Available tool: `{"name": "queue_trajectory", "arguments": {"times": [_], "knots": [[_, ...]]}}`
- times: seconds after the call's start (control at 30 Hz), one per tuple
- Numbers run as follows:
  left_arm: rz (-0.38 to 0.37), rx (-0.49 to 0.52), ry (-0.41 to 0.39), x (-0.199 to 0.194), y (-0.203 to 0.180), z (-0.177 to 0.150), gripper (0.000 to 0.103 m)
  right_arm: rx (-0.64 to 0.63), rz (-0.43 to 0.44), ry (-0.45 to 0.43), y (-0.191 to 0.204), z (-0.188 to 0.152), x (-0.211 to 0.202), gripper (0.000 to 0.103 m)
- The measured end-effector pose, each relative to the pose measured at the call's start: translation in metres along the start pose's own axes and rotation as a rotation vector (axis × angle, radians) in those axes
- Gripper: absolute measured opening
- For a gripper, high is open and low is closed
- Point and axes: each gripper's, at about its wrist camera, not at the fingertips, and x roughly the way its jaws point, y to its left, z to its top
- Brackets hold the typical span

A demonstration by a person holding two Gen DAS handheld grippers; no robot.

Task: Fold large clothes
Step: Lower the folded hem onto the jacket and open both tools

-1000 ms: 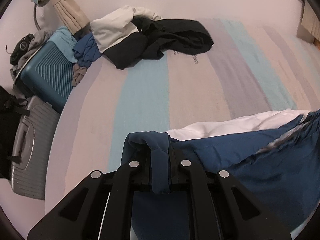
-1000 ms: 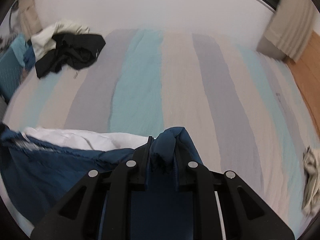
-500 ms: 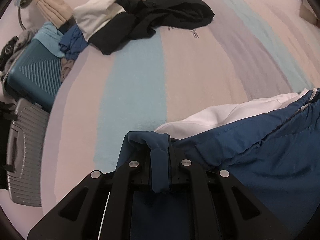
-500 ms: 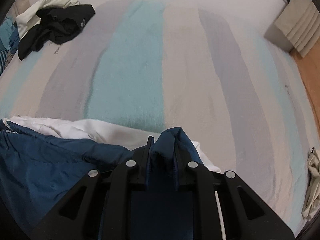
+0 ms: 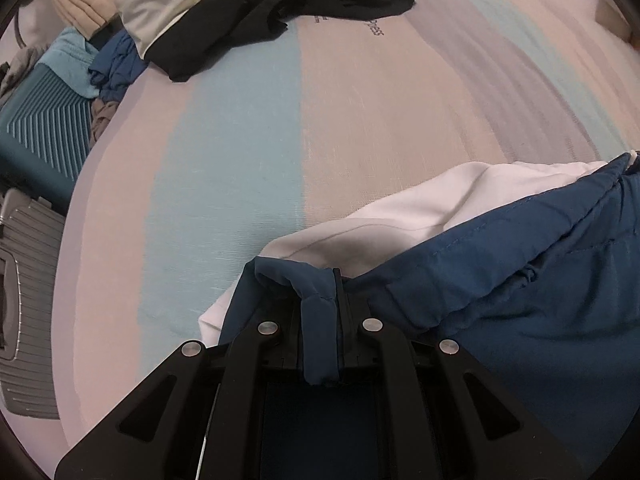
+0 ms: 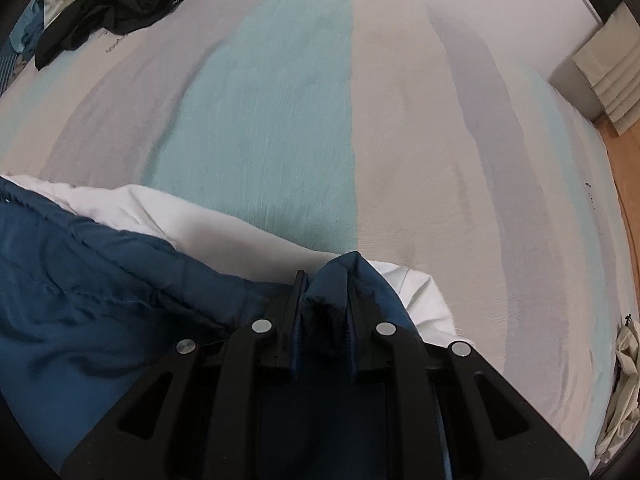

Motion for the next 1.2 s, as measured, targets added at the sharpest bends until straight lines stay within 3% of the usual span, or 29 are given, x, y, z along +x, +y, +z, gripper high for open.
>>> {"name": "queue_trajectory", "arguments": {"times": [0.33, 0.57, 0.73, 0.77, 0.9, 1.0, 1.13, 1.2], "knots": [[-0.017, -0.011, -0.03, 0.007, 0.001, -0.002, 0.01, -0.024, -0.013, -0.013, 0.004, -0.002, 0.01, 0.016], [-0.049, -0.027, -0.008, 0.01, 0.005, -0.001, 0.012, -0.077, -0.024, 0.029, 0.008, 0.005, 0.008, 0.017], [-0.043, 0.013, -0.002, 0.002, 0.005, 0.004, 0.015, -0.102, -0.027, -0.008, 0.008, 0.01, -0.015, 0.028], [-0.047, 0.013, -0.013, -0.003, 0.006, 0.005, 0.017, -0.099, -0.021, -0.021, 0.007, 0.01, -0.021, 0.034], [-0.097, -0.031, -0.06, -0.027, 0.015, 0.005, 0.043, -0.086, -0.008, -0.087, 0.0, 0.009, -0.045, 0.062], [-0.119, -0.038, -0.079, -0.039, 0.02, 0.004, 0.049, -0.077, 0.007, -0.095, -0.005, 0.007, -0.053, 0.062], [-0.141, -0.077, -0.11, -0.055, 0.025, 0.0, 0.077, -0.054, 0.01, -0.118, -0.011, 0.005, -0.066, 0.074], [-0.136, -0.083, -0.131, -0.066, 0.024, -0.002, 0.082, -0.047, 0.017, -0.128, -0.014, 0.005, -0.073, 0.075]]}}
